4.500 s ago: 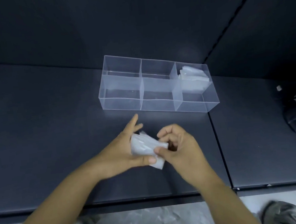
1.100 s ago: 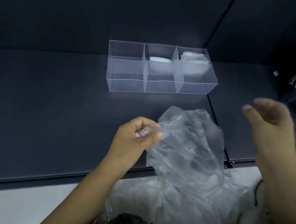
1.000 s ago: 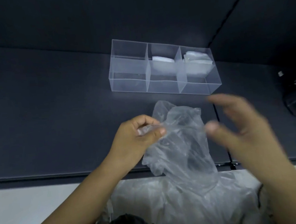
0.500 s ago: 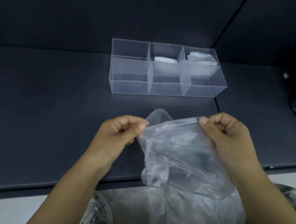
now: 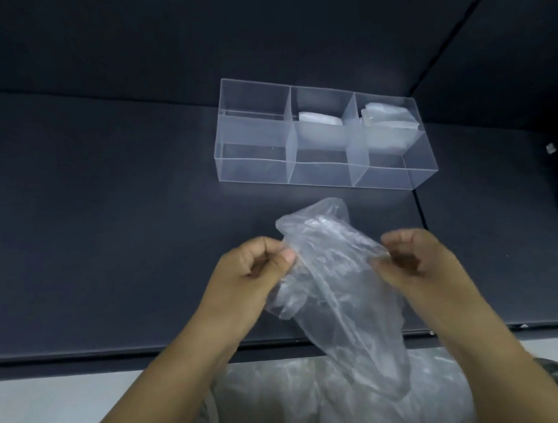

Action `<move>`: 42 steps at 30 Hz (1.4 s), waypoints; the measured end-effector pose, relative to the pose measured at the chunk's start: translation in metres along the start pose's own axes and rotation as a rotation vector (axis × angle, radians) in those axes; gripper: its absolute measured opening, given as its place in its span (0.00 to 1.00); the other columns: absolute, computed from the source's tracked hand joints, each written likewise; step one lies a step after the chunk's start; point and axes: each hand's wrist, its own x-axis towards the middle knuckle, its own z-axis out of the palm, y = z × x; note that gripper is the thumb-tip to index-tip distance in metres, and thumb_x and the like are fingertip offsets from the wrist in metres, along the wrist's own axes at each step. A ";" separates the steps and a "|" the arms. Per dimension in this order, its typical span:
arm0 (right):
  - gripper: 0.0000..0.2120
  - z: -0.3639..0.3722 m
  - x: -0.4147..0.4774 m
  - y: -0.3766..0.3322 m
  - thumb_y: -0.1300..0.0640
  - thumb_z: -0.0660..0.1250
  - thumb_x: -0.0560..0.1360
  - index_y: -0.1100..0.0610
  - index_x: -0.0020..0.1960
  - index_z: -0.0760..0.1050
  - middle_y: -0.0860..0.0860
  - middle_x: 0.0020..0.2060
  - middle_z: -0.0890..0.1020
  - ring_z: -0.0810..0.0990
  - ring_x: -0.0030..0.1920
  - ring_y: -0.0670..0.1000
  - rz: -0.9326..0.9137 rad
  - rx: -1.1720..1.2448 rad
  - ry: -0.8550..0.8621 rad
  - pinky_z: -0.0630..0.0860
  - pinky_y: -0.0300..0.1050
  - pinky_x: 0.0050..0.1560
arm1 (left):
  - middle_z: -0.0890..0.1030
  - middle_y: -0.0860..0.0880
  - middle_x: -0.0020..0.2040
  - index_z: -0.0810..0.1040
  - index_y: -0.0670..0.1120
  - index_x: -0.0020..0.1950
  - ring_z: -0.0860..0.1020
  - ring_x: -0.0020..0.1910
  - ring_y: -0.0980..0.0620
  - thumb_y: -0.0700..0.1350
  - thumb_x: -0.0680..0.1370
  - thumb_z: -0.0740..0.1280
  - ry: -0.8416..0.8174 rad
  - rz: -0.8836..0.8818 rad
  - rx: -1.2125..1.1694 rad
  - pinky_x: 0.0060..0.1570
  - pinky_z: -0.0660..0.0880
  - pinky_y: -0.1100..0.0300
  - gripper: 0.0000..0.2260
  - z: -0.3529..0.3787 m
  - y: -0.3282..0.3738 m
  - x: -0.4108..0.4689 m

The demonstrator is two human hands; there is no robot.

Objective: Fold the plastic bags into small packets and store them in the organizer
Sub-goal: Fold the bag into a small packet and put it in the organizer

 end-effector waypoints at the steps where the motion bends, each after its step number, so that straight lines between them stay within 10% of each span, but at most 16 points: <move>1: 0.16 -0.007 0.004 -0.001 0.55 0.71 0.74 0.49 0.60 0.74 0.42 0.51 0.79 0.79 0.50 0.40 0.009 -0.027 -0.044 0.74 0.34 0.47 | 0.84 0.47 0.40 0.81 0.44 0.43 0.78 0.39 0.54 0.44 0.78 0.66 -0.037 0.028 -0.002 0.41 0.74 0.67 0.07 -0.002 0.001 0.000; 8: 0.25 -0.025 0.036 -0.041 0.32 0.65 0.69 0.33 0.65 0.69 0.39 0.62 0.77 0.75 0.63 0.41 -0.096 0.103 -0.528 0.69 0.46 0.66 | 0.82 0.51 0.39 0.78 0.45 0.46 0.80 0.39 0.55 0.47 0.79 0.63 -0.184 0.205 0.041 0.43 0.74 0.66 0.07 -0.006 0.003 -0.002; 11: 0.25 -0.009 0.040 -0.048 0.46 0.76 0.66 0.38 0.62 0.74 0.43 0.56 0.81 0.80 0.57 0.44 -0.075 0.008 -0.681 0.77 0.42 0.57 | 0.83 0.47 0.41 0.78 0.48 0.46 0.81 0.41 0.47 0.48 0.80 0.63 -0.122 0.191 0.033 0.44 0.77 0.57 0.07 -0.007 0.002 -0.001; 14: 0.05 -0.010 0.041 -0.046 0.55 0.75 0.66 0.50 0.42 0.84 0.49 0.39 0.85 0.84 0.41 0.47 -0.082 0.102 -0.637 0.78 0.36 0.40 | 0.80 0.51 0.34 0.78 0.48 0.43 0.76 0.32 0.54 0.45 0.80 0.64 -0.020 0.179 0.059 0.37 0.74 0.65 0.07 -0.012 -0.001 0.002; 20: 0.15 -0.025 0.043 -0.036 0.48 0.70 0.68 0.57 0.48 0.83 0.55 0.43 0.85 0.84 0.40 0.50 -0.079 0.430 -0.480 0.79 0.40 0.40 | 0.77 0.56 0.28 0.81 0.50 0.39 0.71 0.26 0.63 0.51 0.73 0.67 -0.027 0.119 0.016 0.30 0.67 0.74 0.08 -0.021 0.003 0.006; 25: 0.14 -0.015 0.054 -0.034 0.50 0.72 0.72 0.59 0.36 0.73 0.49 0.27 0.75 0.69 0.28 0.45 -0.188 0.095 -0.116 0.68 0.34 0.29 | 0.82 0.51 0.31 0.81 0.49 0.38 0.77 0.30 0.60 0.56 0.69 0.68 0.061 0.109 0.099 0.35 0.73 0.70 0.11 -0.033 -0.001 0.009; 29: 0.08 -0.012 0.058 -0.038 0.53 0.72 0.72 0.53 0.37 0.77 0.51 0.28 0.75 0.66 0.28 0.47 -0.229 0.046 -0.229 0.65 0.32 0.27 | 0.83 0.50 0.37 0.81 0.54 0.41 0.79 0.34 0.54 0.63 0.65 0.69 0.068 0.010 0.337 0.40 0.74 0.58 0.14 -0.051 -0.004 0.010; 34: 0.04 0.016 0.057 -0.047 0.55 0.71 0.74 0.53 0.41 0.77 0.58 0.31 0.73 0.66 0.32 0.52 -0.330 0.096 -0.406 0.67 0.37 0.33 | 0.81 0.66 0.51 0.79 0.60 0.56 0.78 0.50 0.70 0.69 0.65 0.66 -0.195 -0.065 0.239 0.48 0.71 0.70 0.24 -0.035 0.025 0.032; 42: 0.16 -0.019 0.066 -0.023 0.39 0.71 0.65 0.45 0.49 0.80 0.47 0.38 0.84 0.83 0.40 0.45 -0.178 -0.061 -0.501 0.78 0.35 0.43 | 0.77 0.54 0.25 0.81 0.48 0.36 0.73 0.24 0.62 0.53 0.75 0.71 0.428 -0.060 -0.039 0.29 0.72 0.69 0.11 -0.038 0.013 0.064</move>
